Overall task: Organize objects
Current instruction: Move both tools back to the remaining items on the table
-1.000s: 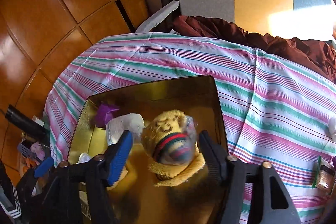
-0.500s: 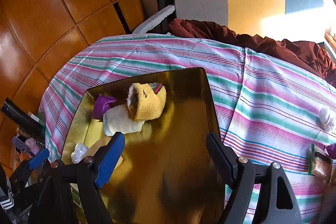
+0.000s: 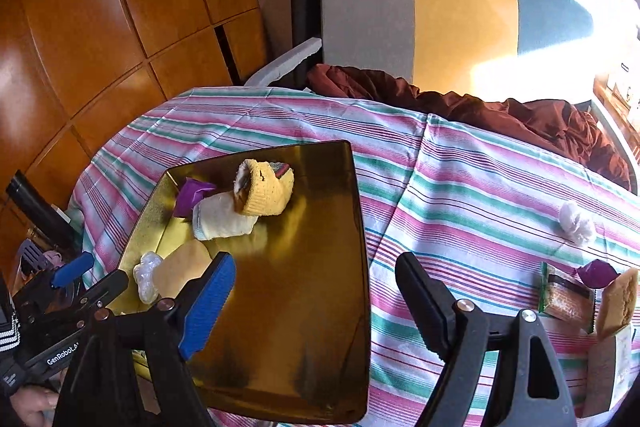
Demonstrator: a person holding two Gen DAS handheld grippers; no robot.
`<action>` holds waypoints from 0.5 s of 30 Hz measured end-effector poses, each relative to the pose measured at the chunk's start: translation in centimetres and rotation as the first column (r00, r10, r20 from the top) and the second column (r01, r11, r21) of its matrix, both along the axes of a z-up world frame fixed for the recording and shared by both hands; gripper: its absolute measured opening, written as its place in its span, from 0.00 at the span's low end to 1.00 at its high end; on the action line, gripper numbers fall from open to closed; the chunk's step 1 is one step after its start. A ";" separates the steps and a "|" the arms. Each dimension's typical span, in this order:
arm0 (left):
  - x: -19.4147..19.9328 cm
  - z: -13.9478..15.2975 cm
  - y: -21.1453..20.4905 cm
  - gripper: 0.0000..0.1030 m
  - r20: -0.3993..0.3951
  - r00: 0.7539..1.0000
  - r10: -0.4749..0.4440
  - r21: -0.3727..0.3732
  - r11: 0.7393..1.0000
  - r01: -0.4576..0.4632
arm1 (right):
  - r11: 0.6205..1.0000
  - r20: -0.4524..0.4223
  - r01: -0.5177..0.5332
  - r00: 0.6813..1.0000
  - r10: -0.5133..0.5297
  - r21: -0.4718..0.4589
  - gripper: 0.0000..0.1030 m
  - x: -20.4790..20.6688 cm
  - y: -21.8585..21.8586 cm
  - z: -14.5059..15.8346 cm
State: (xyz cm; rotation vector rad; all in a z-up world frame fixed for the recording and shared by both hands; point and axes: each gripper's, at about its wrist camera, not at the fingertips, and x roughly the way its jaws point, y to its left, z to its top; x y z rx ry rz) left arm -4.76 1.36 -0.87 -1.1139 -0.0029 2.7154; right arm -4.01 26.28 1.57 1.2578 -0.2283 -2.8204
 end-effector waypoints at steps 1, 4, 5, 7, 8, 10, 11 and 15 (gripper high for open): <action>0.1 0.0 0.2 0.76 -0.001 1.000 -0.005 -0.003 1.000 0.005 | 1.000 -0.002 0.004 1.000 -0.004 0.004 0.81 0.4 0.3 0.1; 0.3 0.2 0.7 0.76 -0.007 1.000 -0.019 -0.010 1.000 0.019 | 1.000 -0.001 0.023 1.000 -0.023 0.013 0.81 1.4 1.5 0.3; 0.4 0.3 0.9 0.76 -0.010 1.000 -0.024 -0.013 1.000 0.024 | 0.999 -0.001 0.031 1.000 -0.031 0.020 0.81 1.7 2.0 0.3; 0.5 0.4 1.4 0.76 -0.012 0.999 -0.035 -0.021 0.999 0.035 | 0.998 0.000 0.052 0.999 -0.052 0.032 0.81 2.4 3.1 0.4; 0.5 0.5 1.6 0.76 -0.013 0.999 -0.041 -0.023 0.999 0.040 | 0.997 0.002 0.065 0.998 -0.065 0.036 0.81 2.7 3.8 0.5; 0.6 0.6 2.0 0.76 -0.015 0.998 -0.053 -0.027 0.998 0.053 | 0.995 0.002 0.093 0.996 -0.093 0.044 0.81 3.3 5.2 0.6; 0.6 0.6 2.3 0.76 -0.016 0.998 -0.060 -0.031 0.998 0.060 | 0.993 0.002 0.110 0.994 -0.110 0.048 0.81 3.6 6.0 0.6; 0.8 0.9 3.6 0.76 -0.019 0.995 -0.094 -0.046 0.995 0.093 | 0.981 0.005 0.184 0.983 -0.184 0.067 0.81 4.9 9.5 0.7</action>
